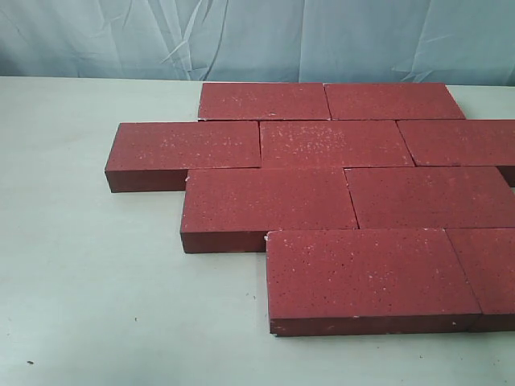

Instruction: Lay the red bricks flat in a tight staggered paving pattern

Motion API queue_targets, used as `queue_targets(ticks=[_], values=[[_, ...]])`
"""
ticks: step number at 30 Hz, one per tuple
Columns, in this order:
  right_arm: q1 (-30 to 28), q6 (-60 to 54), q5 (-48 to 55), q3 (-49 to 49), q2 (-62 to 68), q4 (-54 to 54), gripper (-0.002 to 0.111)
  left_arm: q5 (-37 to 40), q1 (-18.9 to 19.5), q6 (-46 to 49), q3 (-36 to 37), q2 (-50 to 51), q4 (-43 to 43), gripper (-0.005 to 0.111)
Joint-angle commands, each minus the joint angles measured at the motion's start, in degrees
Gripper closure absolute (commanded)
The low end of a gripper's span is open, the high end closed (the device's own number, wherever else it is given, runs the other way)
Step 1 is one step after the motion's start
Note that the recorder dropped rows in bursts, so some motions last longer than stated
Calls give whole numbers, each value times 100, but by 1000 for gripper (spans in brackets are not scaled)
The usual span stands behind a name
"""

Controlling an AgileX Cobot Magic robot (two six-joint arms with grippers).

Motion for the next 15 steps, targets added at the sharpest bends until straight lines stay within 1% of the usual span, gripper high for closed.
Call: queue_targets(ticks=[1, 2, 3, 5, 8, 15], values=[[15, -12, -62, 28, -34, 9, 109, -543, 0, -2, 438, -406, -77, 107], [15, -12, -62, 28, -34, 9, 109, -498, 0, -2, 438, -513, -77, 107], [15, -12, -62, 28, -34, 9, 109, -162, 0, -2, 438, -622, 60, 107], [15, -12, -62, 28, -34, 9, 109, 66, 0, -2, 438, -774, 148, 107], [15, -2, -63, 28, -34, 9, 109, 143, 0, -2, 438, -774, 317, 107], [15, -2, -80, 28, -34, 9, 109, 179, 0, -2, 438, -774, 343, 107]])
